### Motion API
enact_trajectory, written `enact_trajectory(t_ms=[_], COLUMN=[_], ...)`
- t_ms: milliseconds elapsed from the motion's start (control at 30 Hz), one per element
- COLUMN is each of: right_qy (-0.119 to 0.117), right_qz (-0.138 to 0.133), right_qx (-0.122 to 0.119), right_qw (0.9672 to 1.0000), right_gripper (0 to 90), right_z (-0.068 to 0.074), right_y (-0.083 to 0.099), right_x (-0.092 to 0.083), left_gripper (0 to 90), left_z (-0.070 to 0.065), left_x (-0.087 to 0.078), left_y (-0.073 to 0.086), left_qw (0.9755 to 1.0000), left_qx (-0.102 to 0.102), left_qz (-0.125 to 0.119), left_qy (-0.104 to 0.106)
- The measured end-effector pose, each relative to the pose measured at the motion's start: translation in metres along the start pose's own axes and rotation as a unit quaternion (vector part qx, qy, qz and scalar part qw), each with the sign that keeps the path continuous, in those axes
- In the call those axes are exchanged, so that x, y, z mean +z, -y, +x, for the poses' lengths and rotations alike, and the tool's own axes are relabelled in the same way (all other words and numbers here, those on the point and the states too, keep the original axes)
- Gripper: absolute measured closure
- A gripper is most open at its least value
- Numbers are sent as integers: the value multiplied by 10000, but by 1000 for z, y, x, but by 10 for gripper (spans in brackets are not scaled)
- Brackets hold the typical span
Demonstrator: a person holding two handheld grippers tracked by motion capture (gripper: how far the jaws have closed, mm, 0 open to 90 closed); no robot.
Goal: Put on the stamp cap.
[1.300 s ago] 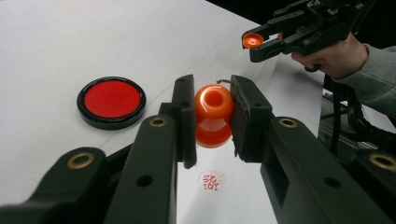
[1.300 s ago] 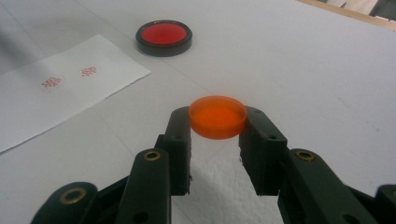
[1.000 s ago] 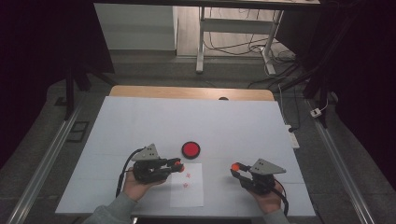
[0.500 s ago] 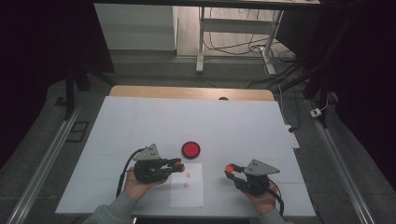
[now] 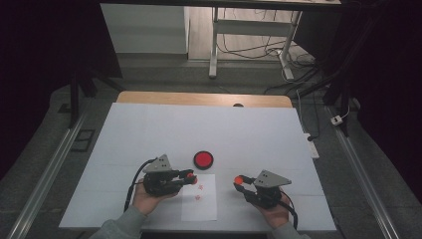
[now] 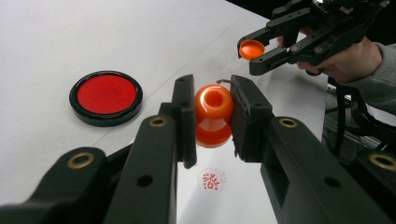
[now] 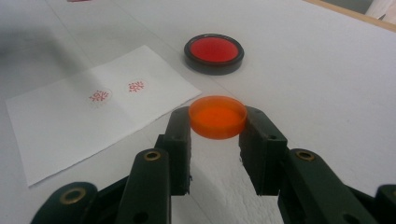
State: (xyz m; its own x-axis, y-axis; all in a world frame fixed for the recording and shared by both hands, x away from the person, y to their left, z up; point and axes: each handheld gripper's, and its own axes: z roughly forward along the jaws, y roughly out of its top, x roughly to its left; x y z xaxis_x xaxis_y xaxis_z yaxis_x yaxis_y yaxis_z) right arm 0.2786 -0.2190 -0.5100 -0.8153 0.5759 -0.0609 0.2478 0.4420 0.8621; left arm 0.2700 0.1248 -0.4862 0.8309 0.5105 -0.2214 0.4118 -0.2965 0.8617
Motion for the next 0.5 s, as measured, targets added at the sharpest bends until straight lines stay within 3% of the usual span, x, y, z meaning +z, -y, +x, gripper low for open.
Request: enact_trajectory(t_ms=[500], right_qy=[-225], right_qz=[-4], right_qx=[-43], right_qw=[9997], right_gripper=[643], right_z=[10], right_y=[-5], right_x=[10], left_gripper=[725], left_z=[0], left_x=[2], left_y=[0], left_qw=[10000], left_qx=[-18], left_qz=[4], left_qy=[-10])
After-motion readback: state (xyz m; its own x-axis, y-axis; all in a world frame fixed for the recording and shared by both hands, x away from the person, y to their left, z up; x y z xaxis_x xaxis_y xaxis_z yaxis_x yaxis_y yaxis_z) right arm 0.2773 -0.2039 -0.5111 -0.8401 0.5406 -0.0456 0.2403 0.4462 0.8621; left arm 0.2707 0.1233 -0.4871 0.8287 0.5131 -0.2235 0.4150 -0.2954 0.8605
